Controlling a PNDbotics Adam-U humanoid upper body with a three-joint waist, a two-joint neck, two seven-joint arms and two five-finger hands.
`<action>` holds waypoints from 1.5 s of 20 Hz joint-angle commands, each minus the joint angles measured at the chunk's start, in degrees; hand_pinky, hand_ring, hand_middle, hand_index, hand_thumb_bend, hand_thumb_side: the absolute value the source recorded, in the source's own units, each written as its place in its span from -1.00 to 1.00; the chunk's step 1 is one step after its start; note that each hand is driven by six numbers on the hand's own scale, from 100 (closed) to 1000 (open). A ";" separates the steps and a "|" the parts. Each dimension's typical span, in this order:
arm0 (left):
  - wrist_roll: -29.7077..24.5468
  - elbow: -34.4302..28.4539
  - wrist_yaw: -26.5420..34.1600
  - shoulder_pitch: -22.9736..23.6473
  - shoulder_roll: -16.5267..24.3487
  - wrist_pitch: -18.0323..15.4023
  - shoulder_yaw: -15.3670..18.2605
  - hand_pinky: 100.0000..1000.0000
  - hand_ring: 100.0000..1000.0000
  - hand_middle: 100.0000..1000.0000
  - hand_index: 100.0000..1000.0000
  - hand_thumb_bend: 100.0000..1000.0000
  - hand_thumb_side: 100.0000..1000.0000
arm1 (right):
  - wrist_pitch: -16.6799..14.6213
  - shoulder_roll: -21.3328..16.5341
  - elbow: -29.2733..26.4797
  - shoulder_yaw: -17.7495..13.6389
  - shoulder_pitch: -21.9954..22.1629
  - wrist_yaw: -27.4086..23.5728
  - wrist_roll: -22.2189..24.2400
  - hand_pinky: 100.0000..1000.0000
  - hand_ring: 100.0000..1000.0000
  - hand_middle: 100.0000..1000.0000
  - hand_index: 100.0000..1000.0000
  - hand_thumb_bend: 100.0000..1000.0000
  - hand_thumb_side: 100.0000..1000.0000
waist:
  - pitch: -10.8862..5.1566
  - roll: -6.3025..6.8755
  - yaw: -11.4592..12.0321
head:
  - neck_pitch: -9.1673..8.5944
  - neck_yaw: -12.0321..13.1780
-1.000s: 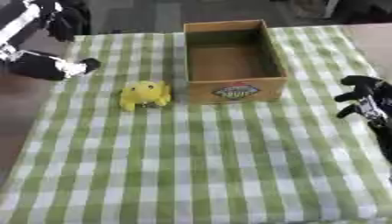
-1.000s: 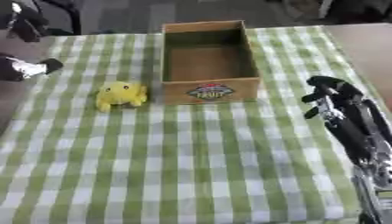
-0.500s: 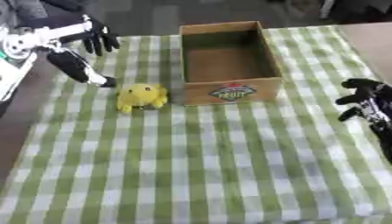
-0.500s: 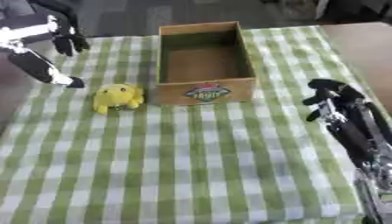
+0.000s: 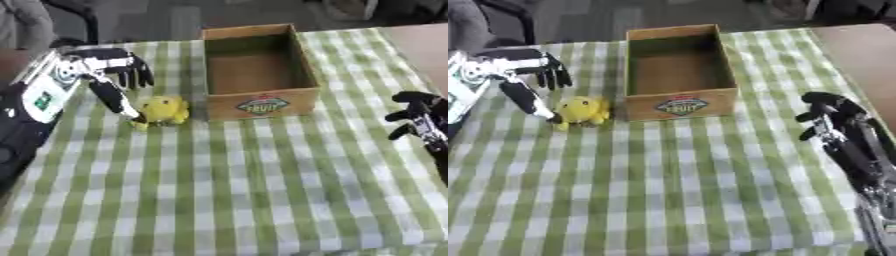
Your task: Pick up objects on the table and place them in the box.
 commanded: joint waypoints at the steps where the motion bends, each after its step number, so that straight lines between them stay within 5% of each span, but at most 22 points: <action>1: 1.15 1.38 -1.06 -1.05 0.02 -0.99 0.64 0.16 0.12 0.09 0.39 0.17 -0.78 | -0.10 -0.92 -0.69 -0.01 -0.37 -0.03 0.19 -0.19 0.22 0.44 0.53 -1.00 0.14 | -0.70 -0.16 -0.03 | 0.20 -0.02; 17: 10.95 6.00 -4.51 -0.72 -4.18 -1.67 1.55 0.14 0.14 0.12 0.38 0.10 -0.92 | -0.11 -0.44 -0.70 0.15 -0.66 -0.13 0.51 -0.19 0.22 0.44 0.53 -1.00 0.14 | -0.30 -0.59 -0.54 | -0.16 0.46; 30: 24.35 6.25 -8.39 -0.89 -4.58 -1.64 3.12 -0.26 -0.63 -0.81 -0.43 -0.25 -1.00 | -0.12 -0.43 -0.70 0.06 -0.70 -0.14 0.48 -0.19 0.21 0.44 0.53 -1.00 0.13 | -0.21 -0.62 -0.76 | -0.22 0.44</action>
